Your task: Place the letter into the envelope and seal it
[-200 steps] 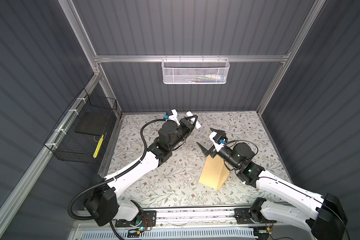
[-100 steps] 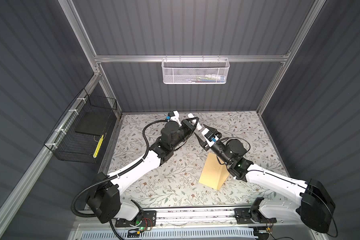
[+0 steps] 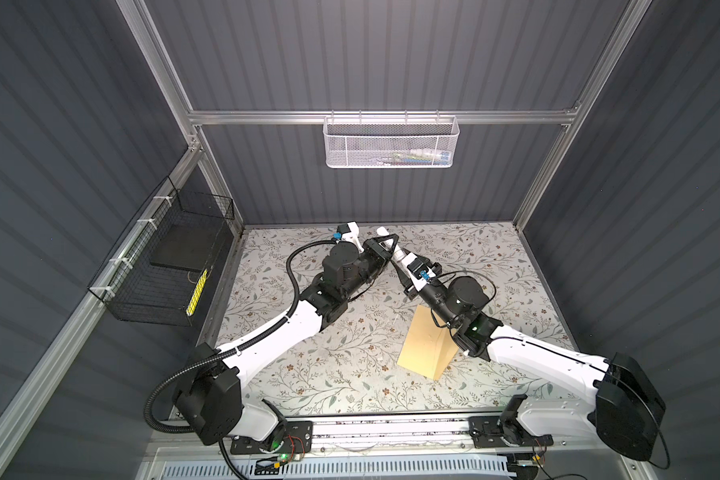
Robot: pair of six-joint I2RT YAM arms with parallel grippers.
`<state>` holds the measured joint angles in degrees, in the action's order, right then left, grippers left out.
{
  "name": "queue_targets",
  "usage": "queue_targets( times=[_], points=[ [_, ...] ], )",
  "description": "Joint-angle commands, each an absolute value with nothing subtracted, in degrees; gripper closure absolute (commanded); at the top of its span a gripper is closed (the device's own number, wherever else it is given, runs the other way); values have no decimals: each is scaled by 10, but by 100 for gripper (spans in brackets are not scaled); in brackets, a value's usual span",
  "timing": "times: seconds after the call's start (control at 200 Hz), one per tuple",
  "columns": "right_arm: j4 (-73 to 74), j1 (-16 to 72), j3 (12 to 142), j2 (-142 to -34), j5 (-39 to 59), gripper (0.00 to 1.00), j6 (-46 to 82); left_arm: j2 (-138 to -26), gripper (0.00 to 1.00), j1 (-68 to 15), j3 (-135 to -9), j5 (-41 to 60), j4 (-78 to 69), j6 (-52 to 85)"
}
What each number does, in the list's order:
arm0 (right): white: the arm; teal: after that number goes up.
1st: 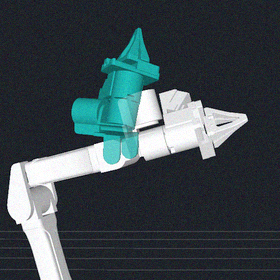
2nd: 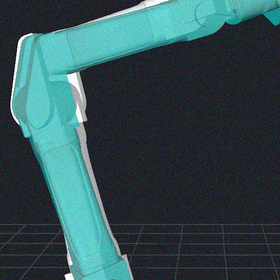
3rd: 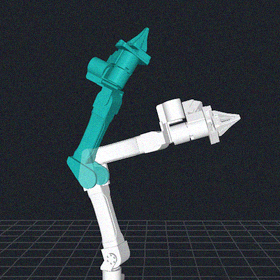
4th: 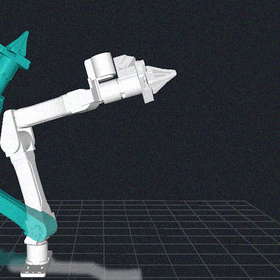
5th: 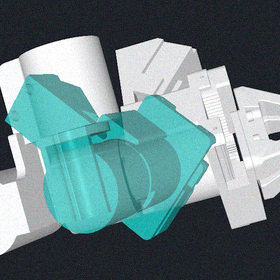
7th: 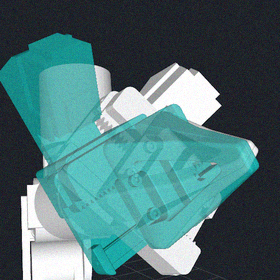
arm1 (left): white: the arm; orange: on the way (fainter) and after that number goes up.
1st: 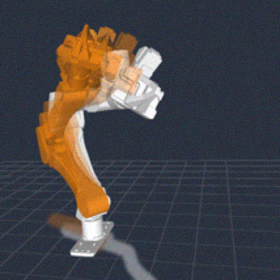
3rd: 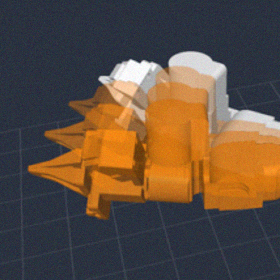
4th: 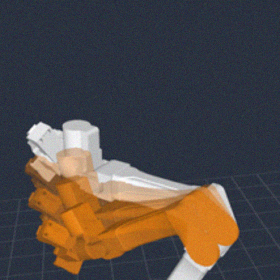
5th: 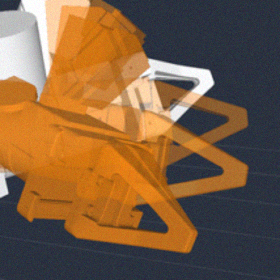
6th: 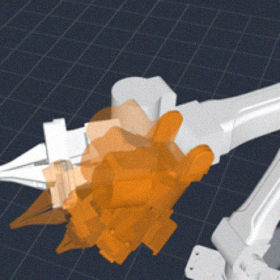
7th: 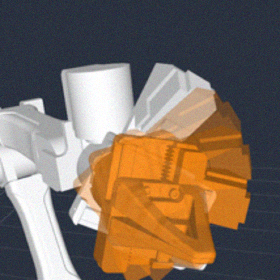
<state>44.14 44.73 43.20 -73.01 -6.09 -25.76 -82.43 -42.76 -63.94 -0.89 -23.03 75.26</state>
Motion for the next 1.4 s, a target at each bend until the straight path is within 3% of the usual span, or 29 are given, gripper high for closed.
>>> queue_targets(
  times=[0.0,0.27,0.435,0.715,0.89,1.02,1.205,1.391],
  points=[
    [451,449,449,-736,-72,59,-247,-832,100,-424,-657,1,-255,757],
    [458,449,448,-731,-84,63,-239,-838,100,-424,-657,5,-258,760],
    [444,449,454,-731,-87,75,-237,-839,100,-424,-653,6,-265,760],
    [403,448,473,-716,-90,83,-148,-848,100,-424,-641,6,-295,768],
    [247,427,545,-688,-110,82,116,-849,100,-425,-608,-10,-359,757],
    [154,387,568,-674,-75,84,446,-854,100,-425,-578,-33,-439,741],
    [255,323,510,-697,69,83,798,-883,100,-426,-584,-28,-492,725],
    [364,297,474,-728,135,68,916,-870,100,-435,-578,-51,-475,686]
  ],
)
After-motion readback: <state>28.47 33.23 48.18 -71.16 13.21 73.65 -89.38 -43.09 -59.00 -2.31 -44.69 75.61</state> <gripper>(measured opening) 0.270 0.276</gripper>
